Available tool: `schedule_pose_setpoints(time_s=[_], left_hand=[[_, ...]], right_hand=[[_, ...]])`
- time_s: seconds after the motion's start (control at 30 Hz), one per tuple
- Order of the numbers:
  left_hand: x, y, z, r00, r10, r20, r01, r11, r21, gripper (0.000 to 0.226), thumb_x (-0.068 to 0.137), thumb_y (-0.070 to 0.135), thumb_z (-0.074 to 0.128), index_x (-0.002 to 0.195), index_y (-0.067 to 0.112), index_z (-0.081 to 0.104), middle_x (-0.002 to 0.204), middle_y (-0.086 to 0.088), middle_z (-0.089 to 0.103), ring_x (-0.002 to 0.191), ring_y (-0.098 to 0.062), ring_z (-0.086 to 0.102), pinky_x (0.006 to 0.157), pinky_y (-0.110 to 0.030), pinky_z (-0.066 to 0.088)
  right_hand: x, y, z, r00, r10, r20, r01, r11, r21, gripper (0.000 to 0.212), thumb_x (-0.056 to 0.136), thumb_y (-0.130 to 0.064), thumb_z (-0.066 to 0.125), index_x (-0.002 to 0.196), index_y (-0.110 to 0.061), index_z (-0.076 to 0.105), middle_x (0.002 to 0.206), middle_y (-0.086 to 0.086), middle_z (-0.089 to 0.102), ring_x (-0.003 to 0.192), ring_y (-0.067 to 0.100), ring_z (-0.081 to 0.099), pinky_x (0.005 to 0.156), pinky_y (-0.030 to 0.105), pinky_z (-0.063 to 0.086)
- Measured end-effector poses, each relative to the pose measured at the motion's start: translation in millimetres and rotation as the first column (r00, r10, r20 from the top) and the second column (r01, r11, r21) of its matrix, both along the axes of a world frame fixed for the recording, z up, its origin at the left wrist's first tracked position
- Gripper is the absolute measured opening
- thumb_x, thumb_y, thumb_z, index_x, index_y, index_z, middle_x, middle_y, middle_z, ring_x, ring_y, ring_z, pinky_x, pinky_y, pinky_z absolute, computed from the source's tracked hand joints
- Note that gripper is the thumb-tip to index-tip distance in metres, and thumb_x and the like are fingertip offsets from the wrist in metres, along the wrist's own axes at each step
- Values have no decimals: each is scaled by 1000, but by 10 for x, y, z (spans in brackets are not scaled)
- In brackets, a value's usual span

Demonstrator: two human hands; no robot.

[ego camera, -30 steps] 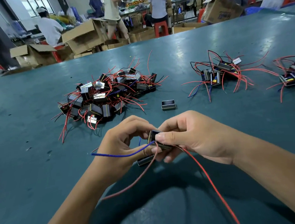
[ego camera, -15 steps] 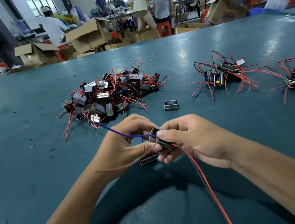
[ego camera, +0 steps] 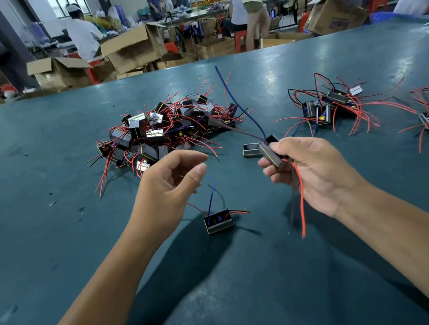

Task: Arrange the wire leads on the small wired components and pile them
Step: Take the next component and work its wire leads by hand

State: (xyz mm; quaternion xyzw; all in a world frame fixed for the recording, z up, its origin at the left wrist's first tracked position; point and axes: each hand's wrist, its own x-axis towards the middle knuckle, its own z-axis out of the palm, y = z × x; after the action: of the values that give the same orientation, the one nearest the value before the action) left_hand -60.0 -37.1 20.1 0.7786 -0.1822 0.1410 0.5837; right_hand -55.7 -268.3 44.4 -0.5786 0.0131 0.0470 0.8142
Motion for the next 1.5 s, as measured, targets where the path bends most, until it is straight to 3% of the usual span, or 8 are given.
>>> schedule_pose_setpoints(time_s=[0.2, 0.43, 0.63, 0.87, 1.0, 1.13, 1.3, 1.5], left_hand=[[-26, 56, 29, 998, -69, -3, 67, 960, 272, 12, 92, 15, 68, 96, 26, 69, 89, 8, 70, 79, -10, 63, 73, -22, 51], [-61, 33, 6, 982, -181, -55, 168, 704, 690, 14, 87, 13, 75, 94, 24, 71, 105, 9, 64, 106, -17, 56, 95, -41, 43], [-103, -22, 11, 979, -156, 131, 28, 740, 671, 14, 87, 18, 76, 96, 28, 70, 103, 15, 62, 95, -6, 49, 90, -43, 41], [-90, -41, -36, 964, -256, 77, 131, 704, 698, 14, 83, 19, 79, 88, 28, 69, 99, 16, 61, 94, -10, 52, 88, -46, 43], [-70, -36, -76, 962, -267, 62, 144, 683, 716, 15, 84, 23, 80, 91, 27, 66, 95, 18, 59, 87, -9, 51, 83, -42, 45], [-59, -32, -107, 967, -248, 55, 135, 683, 718, 15, 89, 31, 76, 92, 30, 61, 87, 26, 52, 83, -5, 48, 83, -32, 41], [-48, -32, -144, 967, -249, 56, 141, 702, 698, 10, 93, 38, 67, 89, 32, 61, 83, 16, 54, 81, -10, 50, 82, -36, 43], [-22, -29, -130, 953, -303, 19, 206, 691, 693, 7, 93, 27, 71, 95, 29, 66, 91, 20, 57, 86, -10, 53, 78, -40, 47]], right_hand=[[60, -25, -50, 999, -31, -23, 33, 994, 103, 19, 97, -7, 53, 89, 2, 67, 66, 10, 68, 52, 12, 63, 49, 18, 54], [102, -15, -104, 1000, -26, -7, 27, 991, 129, 19, 98, -6, 54, 96, 11, 62, 70, 14, 69, 58, 18, 67, 58, 22, 58], [98, 4, -144, 996, -85, 24, 83, 994, 76, 19, 97, -3, 55, 104, 15, 60, 76, 19, 65, 58, 20, 66, 58, 23, 58], [146, -31, -219, 999, -53, -8, 54, 998, 33, 15, 99, -10, 55, 95, 4, 62, 82, 15, 69, 65, 19, 69, 63, 25, 59], [195, -69, -317, 998, -57, -31, 47, 966, -254, 15, 96, -24, 63, 84, -19, 68, 77, -2, 65, 66, 10, 51, 61, 22, 40], [243, -122, -383, 994, -103, -23, 85, 909, -408, 19, 95, -24, 64, 80, -12, 67, 61, -2, 52, 50, 11, 43, 45, 22, 35], [281, -201, -423, 978, -118, 170, 207, 516, -831, 13, 91, -32, 57, 103, -26, 59, 66, -2, 58, 60, 18, 58, 55, 28, 38], [199, -117, -468, 981, 47, 190, 191, -8, -982, 37, 96, -31, 39, 132, -23, 38, 84, 5, 58, 78, 33, 53, 64, 37, 39]])
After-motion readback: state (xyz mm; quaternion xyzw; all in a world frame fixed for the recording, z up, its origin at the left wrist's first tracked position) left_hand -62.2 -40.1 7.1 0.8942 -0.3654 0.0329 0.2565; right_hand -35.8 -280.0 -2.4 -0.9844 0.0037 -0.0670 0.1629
